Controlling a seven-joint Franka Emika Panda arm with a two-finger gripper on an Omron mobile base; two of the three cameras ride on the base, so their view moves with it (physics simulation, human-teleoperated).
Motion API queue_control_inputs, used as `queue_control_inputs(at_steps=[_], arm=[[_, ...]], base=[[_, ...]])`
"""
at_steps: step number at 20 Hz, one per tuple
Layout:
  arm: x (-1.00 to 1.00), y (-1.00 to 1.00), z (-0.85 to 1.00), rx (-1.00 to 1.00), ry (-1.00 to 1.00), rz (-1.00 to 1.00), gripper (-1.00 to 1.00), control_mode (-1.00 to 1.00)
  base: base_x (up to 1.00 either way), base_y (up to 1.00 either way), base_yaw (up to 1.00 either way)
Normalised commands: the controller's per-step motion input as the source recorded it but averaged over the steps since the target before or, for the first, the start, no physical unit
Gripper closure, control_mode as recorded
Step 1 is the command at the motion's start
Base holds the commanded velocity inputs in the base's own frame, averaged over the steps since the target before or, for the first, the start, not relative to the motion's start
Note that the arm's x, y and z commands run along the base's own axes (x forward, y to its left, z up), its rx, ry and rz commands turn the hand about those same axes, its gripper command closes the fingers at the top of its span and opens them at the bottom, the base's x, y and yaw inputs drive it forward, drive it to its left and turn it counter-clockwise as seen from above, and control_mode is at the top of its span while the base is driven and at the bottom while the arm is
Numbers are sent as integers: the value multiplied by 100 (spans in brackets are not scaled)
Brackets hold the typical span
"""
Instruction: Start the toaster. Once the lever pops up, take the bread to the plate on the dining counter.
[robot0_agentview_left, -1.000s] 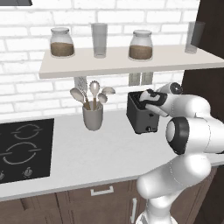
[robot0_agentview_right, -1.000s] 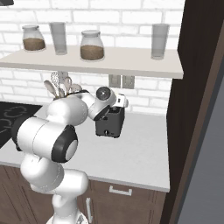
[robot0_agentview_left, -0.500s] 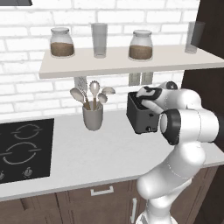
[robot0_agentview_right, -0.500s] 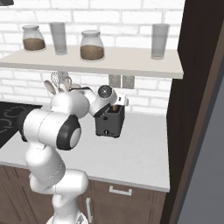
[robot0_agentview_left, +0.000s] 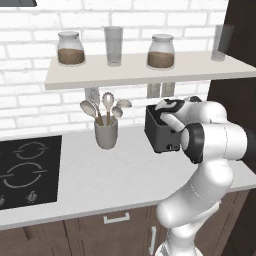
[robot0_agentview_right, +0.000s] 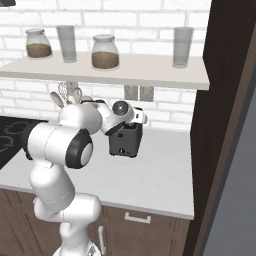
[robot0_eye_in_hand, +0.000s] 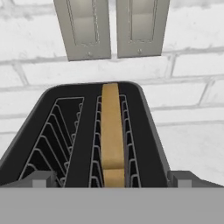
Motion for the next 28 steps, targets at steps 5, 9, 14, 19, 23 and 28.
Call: queue_control_inputs(at_steps=[5,9,14,19,23,28], arm=[[9,0,-2,0,0,0,-100,-100],[9,0,0,0,0,0,-100,-100],[12,0,0,0,0,0,-100,-100],[3,0,0,0,0,0,-100,-100],[0,0,0,0,0,0,100,-100],[0,0,0,0,0,0,100,-100]], base=[[0,0,0],[0,0,0],[0,0,0],[0,0,0],[0,0,0],[0,0,0]])
